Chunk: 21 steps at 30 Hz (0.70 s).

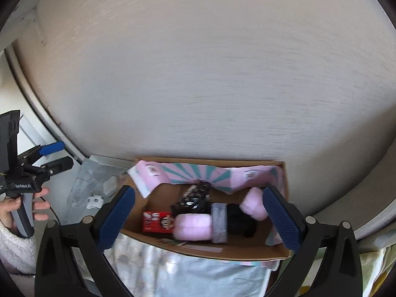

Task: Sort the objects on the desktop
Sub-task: 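Withdraw both tools from the box toward the remaining items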

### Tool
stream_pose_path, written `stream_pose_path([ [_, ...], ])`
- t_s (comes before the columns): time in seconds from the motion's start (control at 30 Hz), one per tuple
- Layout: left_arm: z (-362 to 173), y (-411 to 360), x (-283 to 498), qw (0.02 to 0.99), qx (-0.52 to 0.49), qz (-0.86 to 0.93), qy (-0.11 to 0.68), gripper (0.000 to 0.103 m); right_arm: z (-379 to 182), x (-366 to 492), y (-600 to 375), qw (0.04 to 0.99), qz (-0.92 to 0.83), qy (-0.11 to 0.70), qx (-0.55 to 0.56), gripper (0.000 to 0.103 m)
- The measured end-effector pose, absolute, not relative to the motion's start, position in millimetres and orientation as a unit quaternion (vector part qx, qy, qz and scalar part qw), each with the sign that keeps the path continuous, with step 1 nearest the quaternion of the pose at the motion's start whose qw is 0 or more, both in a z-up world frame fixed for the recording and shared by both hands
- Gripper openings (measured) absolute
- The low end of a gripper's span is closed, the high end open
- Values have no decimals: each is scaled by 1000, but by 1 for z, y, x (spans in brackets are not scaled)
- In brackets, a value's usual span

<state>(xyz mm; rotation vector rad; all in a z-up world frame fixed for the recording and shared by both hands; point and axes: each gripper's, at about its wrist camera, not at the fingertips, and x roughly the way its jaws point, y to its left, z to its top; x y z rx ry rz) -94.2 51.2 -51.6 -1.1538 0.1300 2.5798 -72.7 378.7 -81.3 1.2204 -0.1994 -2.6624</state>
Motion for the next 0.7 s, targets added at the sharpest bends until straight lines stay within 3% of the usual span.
stream_pose_path([
  [0.33,-47,-26,-78,107,-420,901,20,103,-76,-62,297,160,-909,4,384,103],
  [0.53,-55,-73,-70,86,-438,894,-34,103,-74,-58,252,175,-897,47,404,103],
  [0.7,-69,-91,-67,61,-452,889,-24,103,-78,-53,213,195,-895,65,396,103],
])
